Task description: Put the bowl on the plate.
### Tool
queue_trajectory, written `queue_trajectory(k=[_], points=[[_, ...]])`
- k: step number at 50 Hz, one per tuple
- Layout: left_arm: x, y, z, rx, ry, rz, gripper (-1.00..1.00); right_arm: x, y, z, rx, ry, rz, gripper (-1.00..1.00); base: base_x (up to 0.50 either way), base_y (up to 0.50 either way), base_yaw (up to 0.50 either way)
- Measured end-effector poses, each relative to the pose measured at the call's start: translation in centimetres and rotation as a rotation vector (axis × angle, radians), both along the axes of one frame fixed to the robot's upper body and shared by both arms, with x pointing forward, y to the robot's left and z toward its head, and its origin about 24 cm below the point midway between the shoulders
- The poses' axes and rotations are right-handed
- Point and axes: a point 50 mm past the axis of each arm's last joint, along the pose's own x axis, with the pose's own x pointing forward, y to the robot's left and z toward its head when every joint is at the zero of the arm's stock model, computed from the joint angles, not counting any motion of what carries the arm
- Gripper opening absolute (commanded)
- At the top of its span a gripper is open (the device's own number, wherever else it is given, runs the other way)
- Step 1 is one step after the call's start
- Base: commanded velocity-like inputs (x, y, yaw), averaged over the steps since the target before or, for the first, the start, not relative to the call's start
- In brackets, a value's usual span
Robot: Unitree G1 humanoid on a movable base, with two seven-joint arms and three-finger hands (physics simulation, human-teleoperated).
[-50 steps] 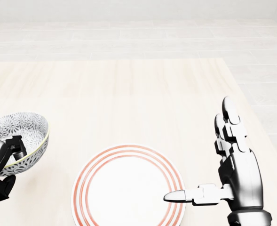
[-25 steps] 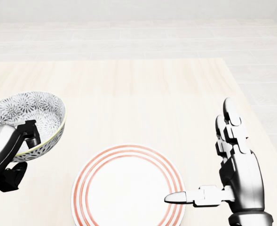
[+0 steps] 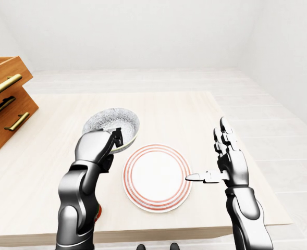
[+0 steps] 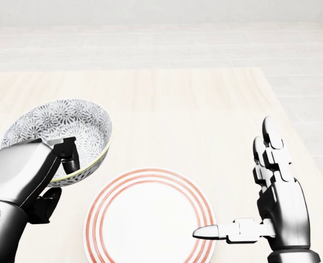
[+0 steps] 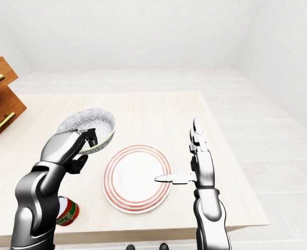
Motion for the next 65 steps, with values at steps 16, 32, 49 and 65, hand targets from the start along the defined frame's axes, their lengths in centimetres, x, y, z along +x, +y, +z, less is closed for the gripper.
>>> queue_trajectory(k=[16,32,49,65], points=[[-0.3,-2.8,0.3,-0.014,-0.01,-0.077,-1.0,0.2,0.0,0.2,0.006,-0.008,0.001,1.0,0.0,0.0,0.0],[-0.6,-5.5,0.3,-0.028,-0.013,-0.152,-1.0,0.2,0.0,0.4,0.006,-0.02,0.002,1.0,0.0,0.0,0.0],[-1.3,-7.2,0.5,-0.036,-0.017,-0.206,-1.0,0.0,-0.1,0.4,0.008,-0.019,-0.003,1.0,0.0,0.0,0.0],[-2.4,-8.4,0.0,-0.041,-0.002,-0.242,-1.0,-0.2,-0.1,0.1,0.012,-0.005,-0.006,1.0,0.0,0.0,0.0]])
